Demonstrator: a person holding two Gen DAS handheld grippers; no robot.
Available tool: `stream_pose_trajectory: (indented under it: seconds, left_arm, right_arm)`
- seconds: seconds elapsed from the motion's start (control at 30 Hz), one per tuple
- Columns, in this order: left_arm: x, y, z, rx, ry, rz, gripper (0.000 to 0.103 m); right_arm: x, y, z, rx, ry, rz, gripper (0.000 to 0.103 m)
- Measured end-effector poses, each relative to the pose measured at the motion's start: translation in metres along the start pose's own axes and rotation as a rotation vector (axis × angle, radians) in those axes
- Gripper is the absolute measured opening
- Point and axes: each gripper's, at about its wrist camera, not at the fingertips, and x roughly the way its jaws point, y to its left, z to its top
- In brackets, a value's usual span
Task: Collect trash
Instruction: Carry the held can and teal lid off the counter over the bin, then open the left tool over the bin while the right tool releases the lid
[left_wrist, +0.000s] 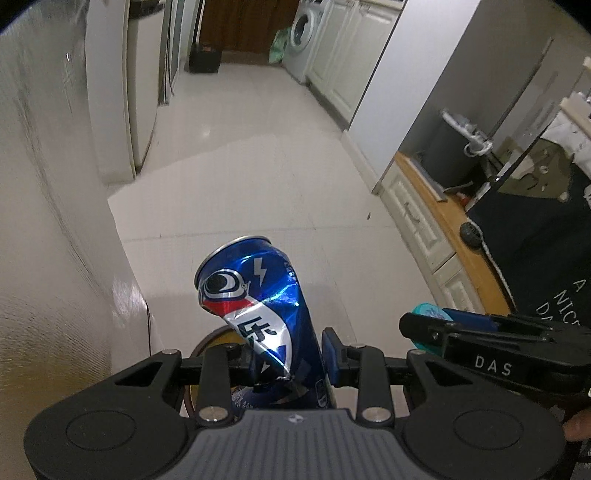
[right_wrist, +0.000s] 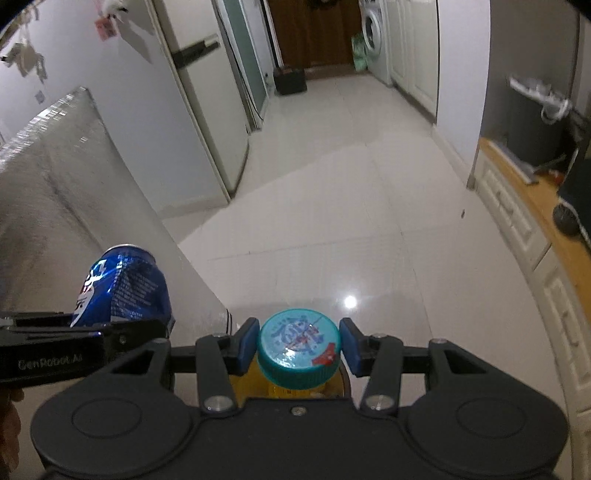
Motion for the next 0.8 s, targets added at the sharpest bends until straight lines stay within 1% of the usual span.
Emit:
stream_pose_trajectory:
  seconds: [0.3, 0.5, 0.57, 0.7, 0.77, 0.8]
  left_arm:
    - [0.069, 0.026, -0.005, -0.052, 0.119, 0.002, 0.033]
    - [0.118, 0.047, -0.021, -0.111, 0.238, -0.004, 0.033]
    - [0.131, 0.055, -0.028, -0.141, 0.267, -0.017, 0.034]
    - [0.152, 0.061, -0.036, -0.168, 0.294, -0.042, 0.034]
    - [0.157, 0.061, -0.04, -0.173, 0.287, -0.066, 0.034]
    - [0.159, 0.061, -0.041, -0.178, 0.279, -0.073, 0.038]
  right_arm:
    - [0.059, -0.011, -0.003, 0.015, 0.107, -0.031, 0.048]
    - [0.092, -0.021, -0.013, 0.053, 0.186, -0.049, 0.048]
    - [0.101, -0.024, -0.017, 0.064, 0.21, -0.059, 0.048]
    - [0.114, -0.026, -0.023, 0.074, 0.251, -0.065, 0.048]
    - [0.119, -0.024, -0.026, 0.072, 0.267, -0.069, 0.048]
    - [0.121, -0.024, -0.027, 0.071, 0.274, -0.068, 0.048]
